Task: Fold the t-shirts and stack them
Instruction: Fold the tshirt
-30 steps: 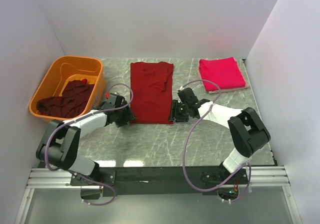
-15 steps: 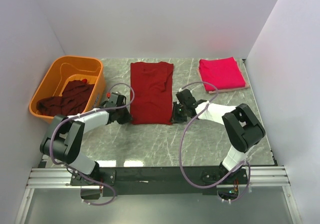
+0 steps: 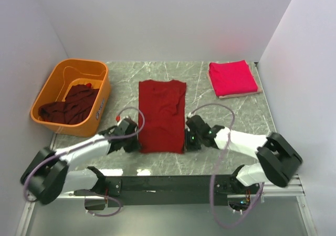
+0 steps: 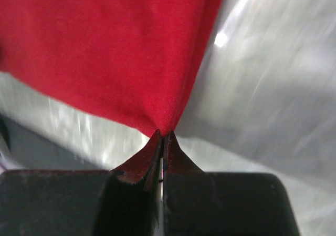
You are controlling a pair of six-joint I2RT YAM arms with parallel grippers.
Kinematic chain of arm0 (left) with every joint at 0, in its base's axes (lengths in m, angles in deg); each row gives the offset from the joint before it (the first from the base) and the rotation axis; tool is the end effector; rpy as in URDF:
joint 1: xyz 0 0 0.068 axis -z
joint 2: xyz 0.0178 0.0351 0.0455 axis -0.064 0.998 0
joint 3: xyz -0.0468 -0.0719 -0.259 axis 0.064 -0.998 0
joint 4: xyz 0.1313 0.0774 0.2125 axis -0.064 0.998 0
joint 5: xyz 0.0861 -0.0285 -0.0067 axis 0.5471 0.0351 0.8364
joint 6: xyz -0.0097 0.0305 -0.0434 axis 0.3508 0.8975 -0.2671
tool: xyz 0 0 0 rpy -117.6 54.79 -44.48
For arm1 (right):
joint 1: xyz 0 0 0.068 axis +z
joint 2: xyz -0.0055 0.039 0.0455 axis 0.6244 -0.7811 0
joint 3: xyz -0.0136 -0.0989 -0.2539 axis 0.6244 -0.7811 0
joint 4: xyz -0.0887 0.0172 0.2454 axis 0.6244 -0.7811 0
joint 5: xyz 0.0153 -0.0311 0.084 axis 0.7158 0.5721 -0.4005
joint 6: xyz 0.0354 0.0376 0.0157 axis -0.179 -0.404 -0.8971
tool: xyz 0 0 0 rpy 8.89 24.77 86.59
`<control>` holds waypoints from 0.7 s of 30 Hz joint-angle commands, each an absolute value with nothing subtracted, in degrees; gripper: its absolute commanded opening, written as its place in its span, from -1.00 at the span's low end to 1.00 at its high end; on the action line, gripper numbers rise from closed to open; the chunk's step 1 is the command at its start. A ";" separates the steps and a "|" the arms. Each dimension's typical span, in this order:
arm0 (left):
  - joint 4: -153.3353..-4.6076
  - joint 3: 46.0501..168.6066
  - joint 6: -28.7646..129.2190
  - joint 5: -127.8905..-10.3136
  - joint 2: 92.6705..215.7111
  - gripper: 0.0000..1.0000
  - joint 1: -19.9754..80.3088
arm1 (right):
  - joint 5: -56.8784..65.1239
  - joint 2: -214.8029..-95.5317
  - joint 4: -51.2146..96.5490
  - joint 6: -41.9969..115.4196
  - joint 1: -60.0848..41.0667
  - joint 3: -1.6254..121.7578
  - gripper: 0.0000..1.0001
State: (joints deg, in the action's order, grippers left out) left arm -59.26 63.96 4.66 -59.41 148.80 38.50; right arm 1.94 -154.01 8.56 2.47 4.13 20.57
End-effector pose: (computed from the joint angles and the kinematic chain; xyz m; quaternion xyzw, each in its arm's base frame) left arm 0.1731 -0.1194 0.1515 -0.1897 0.9443 -0.1849 0.1953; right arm 0.1788 0.1738 0.1542 -0.0376 0.9584 0.2421 0.1463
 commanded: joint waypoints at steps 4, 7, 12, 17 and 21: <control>-35.07 62.14 -8.85 -55.57 130.69 -0.99 47.77 | 2.62 -139.42 -1.15 -5.50 12.16 16.60 -1.00; -32.66 63.37 -10.09 -55.65 122.42 -0.99 49.37 | 4.63 -134.31 -5.28 -6.31 12.25 17.12 -1.00; -34.68 64.60 -9.39 -53.38 117.98 -0.99 49.46 | 11.67 -131.04 -7.94 -5.00 11.73 20.99 -1.00; -35.47 70.39 -8.77 -43.64 123.07 -0.99 49.46 | 19.84 -133.41 -5.40 -0.87 9.88 28.80 -1.00; -38.54 74.44 -6.50 -40.10 127.38 -0.99 49.37 | 21.86 -136.31 -3.28 2.30 7.25 34.08 -1.00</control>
State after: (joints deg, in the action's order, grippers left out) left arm -36.62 70.36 -8.43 -46.86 125.88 49.40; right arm 15.47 -134.97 -5.34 -1.25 9.13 29.07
